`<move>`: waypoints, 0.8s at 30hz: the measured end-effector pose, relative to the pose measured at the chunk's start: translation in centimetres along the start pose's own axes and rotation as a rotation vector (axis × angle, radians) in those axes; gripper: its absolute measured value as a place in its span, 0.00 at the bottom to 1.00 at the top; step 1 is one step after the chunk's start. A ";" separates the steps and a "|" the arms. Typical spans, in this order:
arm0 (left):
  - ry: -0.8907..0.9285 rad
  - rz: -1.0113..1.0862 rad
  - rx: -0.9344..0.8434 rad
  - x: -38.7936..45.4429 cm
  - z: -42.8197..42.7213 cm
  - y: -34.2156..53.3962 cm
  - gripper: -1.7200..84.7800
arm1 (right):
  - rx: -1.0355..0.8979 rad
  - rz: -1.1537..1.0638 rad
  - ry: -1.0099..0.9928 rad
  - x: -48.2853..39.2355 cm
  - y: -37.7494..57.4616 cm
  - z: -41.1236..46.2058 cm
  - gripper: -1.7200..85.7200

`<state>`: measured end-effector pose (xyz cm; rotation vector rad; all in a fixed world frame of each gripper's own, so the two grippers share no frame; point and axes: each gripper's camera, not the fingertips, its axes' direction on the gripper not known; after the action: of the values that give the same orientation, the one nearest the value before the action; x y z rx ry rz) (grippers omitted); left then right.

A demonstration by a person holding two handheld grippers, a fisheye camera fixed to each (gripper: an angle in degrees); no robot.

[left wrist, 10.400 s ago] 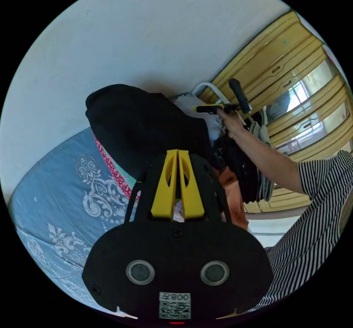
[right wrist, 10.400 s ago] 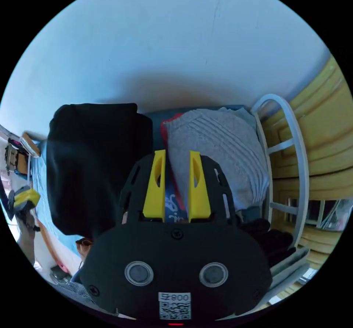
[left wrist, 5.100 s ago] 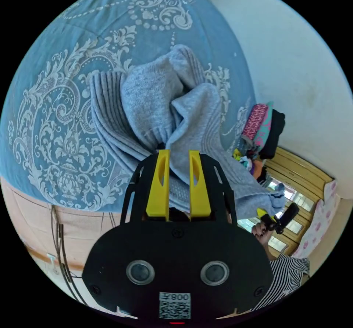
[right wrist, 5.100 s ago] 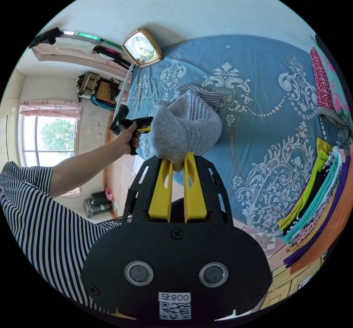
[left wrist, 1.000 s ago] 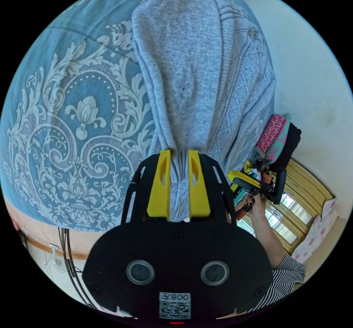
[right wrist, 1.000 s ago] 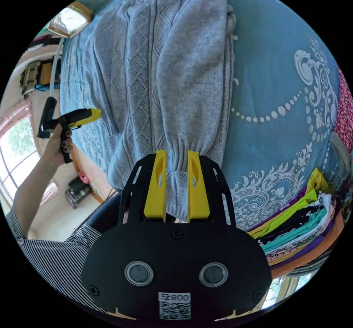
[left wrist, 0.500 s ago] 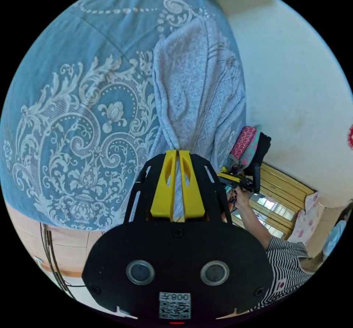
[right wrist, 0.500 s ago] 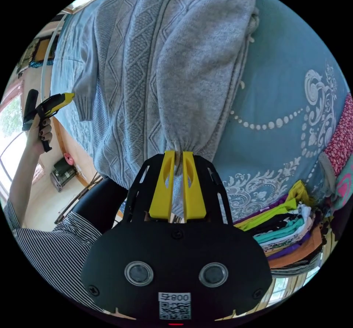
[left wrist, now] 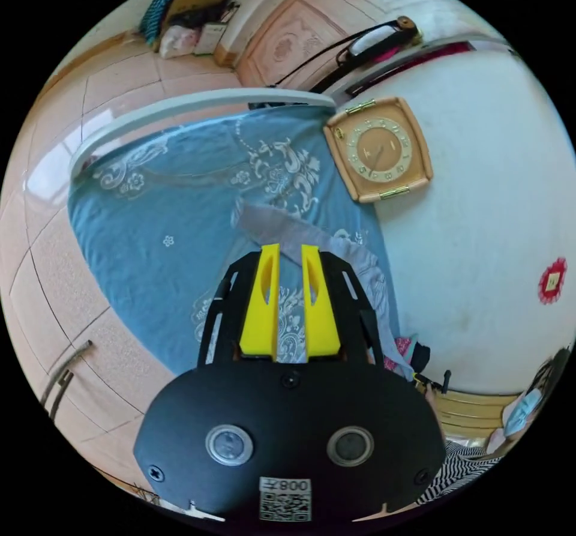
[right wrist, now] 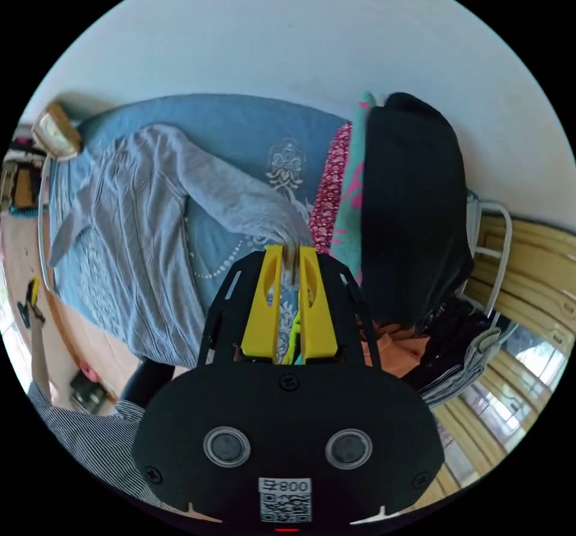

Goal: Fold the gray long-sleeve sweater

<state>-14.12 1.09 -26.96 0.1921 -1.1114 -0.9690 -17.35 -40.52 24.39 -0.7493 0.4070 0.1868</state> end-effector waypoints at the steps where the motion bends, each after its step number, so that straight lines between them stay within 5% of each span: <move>1: 0.025 -0.010 -0.062 -0.6 1.8 1.1 0.10 | -0.004 0.025 -0.028 -0.4 0.9 1.0 0.09; 11: 0.043 0.057 -0.796 -1.1 19.6 15.5 0.12 | -0.283 -0.075 -0.360 -12.9 16.5 18.5 0.10; 24: -0.169 0.124 -0.985 -2.5 27.1 22.2 0.13 | -0.474 -0.003 -0.486 -20.2 33.5 33.4 0.12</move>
<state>-24.23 24.75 -3.07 -0.7579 -0.6751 -1.3257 -36.24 6.40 34.13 -1.1326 -0.1100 0.4611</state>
